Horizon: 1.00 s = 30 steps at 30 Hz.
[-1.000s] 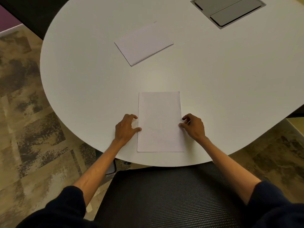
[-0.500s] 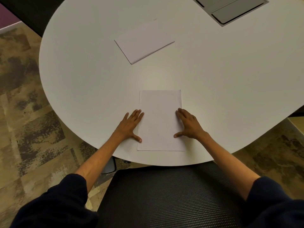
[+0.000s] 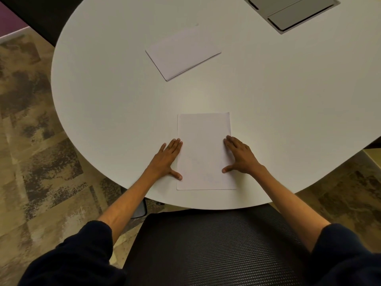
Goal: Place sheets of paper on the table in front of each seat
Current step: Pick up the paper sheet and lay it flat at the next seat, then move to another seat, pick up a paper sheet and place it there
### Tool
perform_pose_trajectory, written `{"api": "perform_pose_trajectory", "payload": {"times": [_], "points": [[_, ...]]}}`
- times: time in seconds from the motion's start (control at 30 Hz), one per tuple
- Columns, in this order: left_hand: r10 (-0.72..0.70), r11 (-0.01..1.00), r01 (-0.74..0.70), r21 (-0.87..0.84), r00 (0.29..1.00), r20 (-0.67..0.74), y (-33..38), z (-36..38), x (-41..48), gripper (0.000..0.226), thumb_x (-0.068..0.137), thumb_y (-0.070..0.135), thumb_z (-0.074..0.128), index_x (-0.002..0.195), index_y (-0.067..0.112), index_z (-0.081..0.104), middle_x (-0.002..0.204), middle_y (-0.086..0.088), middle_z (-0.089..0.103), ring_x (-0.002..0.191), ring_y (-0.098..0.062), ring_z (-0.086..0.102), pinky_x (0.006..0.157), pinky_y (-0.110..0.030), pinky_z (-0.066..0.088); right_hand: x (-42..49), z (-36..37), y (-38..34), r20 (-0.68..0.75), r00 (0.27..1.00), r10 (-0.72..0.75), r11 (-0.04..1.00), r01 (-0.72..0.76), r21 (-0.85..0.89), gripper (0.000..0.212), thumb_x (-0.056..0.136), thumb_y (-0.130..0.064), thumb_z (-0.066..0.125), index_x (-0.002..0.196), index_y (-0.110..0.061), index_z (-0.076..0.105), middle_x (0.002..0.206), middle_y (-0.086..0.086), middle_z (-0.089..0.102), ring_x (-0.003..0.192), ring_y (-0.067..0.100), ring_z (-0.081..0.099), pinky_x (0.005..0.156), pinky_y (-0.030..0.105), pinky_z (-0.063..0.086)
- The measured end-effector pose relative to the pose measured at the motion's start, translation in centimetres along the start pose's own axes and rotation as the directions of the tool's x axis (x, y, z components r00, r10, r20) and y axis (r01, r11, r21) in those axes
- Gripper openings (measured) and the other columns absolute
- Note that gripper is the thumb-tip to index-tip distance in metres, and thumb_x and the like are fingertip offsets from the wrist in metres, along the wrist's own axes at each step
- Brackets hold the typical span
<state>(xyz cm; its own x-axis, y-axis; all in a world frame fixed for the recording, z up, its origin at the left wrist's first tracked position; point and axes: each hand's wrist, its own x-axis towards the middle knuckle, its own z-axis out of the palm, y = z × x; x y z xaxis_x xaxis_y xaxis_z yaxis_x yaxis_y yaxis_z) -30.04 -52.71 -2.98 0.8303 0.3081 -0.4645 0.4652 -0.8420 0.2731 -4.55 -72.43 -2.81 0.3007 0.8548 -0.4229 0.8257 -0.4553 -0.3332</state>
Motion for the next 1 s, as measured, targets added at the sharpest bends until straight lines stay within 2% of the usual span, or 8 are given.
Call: {"api": "perform_pose_trajectory", "payload": {"times": [0.17,0.27,0.37,0.5,0.67,0.77,0.87,1.0], "points": [[-0.016,1.0,0.016,0.003,1.0,-0.005,0.4,0.0,-0.1,0.14,0.063,0.072,0.071,0.155,0.009,-0.011,0.164,-0.008,-0.015,0.152,-0.022,-0.014,0.124,-0.04,-0.005,0.1,0.1,-0.1,0.001,1.0,0.0,1.0,0.0,0.019,0.126,0.062,-0.057,0.082,0.156,-0.014,0.01,0.164,0.003,0.004,0.151,0.02,0.004,0.12,0.037,0.01],[-0.015,0.998,0.014,-0.055,1.0,-0.017,0.6,-0.2,-0.4,0.137,0.066,0.067,0.074,0.155,0.008,-0.011,0.164,-0.009,-0.015,0.152,-0.021,-0.013,0.125,-0.038,-0.002,-0.2,0.0,-0.4,-0.011,1.0,-0.008,0.999,0.008,0.052,0.129,0.06,-0.055,0.084,0.156,-0.013,0.008,0.164,0.004,0.003,0.151,0.022,0.002,0.12,0.038,0.011],[-0.012,0.997,0.006,-0.081,0.997,-0.071,1.2,-0.7,-1.2,0.134,0.067,0.064,0.074,0.156,0.008,-0.009,0.164,-0.009,-0.013,0.153,-0.022,-0.013,0.125,-0.037,-0.001,-0.8,-0.3,-0.9,-0.052,0.998,-0.035,0.995,0.039,0.092,0.131,0.059,-0.057,0.084,0.155,-0.012,0.007,0.164,0.006,0.005,0.151,0.024,0.003,0.122,0.04,0.013],[-0.033,0.998,0.023,-0.058,0.986,-0.161,1.9,-2.3,-2.0,0.129,0.07,0.062,0.073,0.156,0.007,-0.007,0.165,-0.01,-0.01,0.153,-0.024,-0.01,0.123,-0.035,-0.003,-1.8,-1.1,-2.0,-0.129,0.991,-0.023,0.996,0.034,0.086,0.122,0.065,-0.057,0.081,0.155,-0.012,0.011,0.163,0.008,0.011,0.15,0.025,0.009,0.121,0.041,0.018],[-0.132,0.991,0.113,-0.076,0.935,-0.331,3.6,-4.8,-3.5,0.11,0.084,0.063,0.058,0.156,0.006,-0.003,0.165,-0.009,-0.007,0.152,-0.02,-0.012,0.122,-0.03,-0.006,-3.3,-3.4,-3.7,-0.257,0.966,0.03,0.992,0.003,0.125,0.088,0.085,-0.055,0.062,0.151,-0.009,0.026,0.157,0.009,0.026,0.145,0.025,0.024,0.114,0.042,0.03],[-0.142,0.99,0.126,-0.066,0.904,-0.403,4.4,-6.1,-4.7,0.097,0.092,0.062,0.045,0.156,0.007,-0.001,0.165,-0.007,-0.007,0.151,-0.016,-0.014,0.124,-0.03,-0.004,-3.9,-5.3,-4.6,-0.352,0.936,0.021,0.994,0.019,0.111,0.071,0.093,-0.052,0.053,0.148,-0.011,0.034,0.154,0.007,0.031,0.143,0.024,0.027,0.111,0.043,0.033],[-0.165,0.986,0.153,-0.063,0.874,-0.458,4.7,-7.5,-6.3,0.086,0.097,0.063,0.03,0.157,0.011,-0.001,0.165,-0.004,-0.007,0.151,-0.014,-0.014,0.126,-0.035,0.0,-4.2,-7.5,-5.7,-0.452,0.892,0.01,0.992,0.047,0.116,0.065,0.095,-0.051,0.048,0.146,-0.013,0.037,0.153,0.006,0.033,0.143,0.023,0.026,0.11,0.043,0.032],[-0.237,0.971,0.217,-0.104,0.79,-0.566,4.8,-9.3,-8.8,0.087,0.094,0.068,0.018,0.157,0.012,-0.002,0.164,-0.002,-0.01,0.152,-0.016,-0.015,0.126,-0.04,0.0,-4.4,-10.3,-8.3,-0.563,0.826,-0.013,0.992,0.083,0.098,0.065,0.097,-0.052,0.042,0.148,-0.013,0.033,0.156,0.005,0.03,0.145,0.023,0.024,0.114,0.045,0.028]]}}
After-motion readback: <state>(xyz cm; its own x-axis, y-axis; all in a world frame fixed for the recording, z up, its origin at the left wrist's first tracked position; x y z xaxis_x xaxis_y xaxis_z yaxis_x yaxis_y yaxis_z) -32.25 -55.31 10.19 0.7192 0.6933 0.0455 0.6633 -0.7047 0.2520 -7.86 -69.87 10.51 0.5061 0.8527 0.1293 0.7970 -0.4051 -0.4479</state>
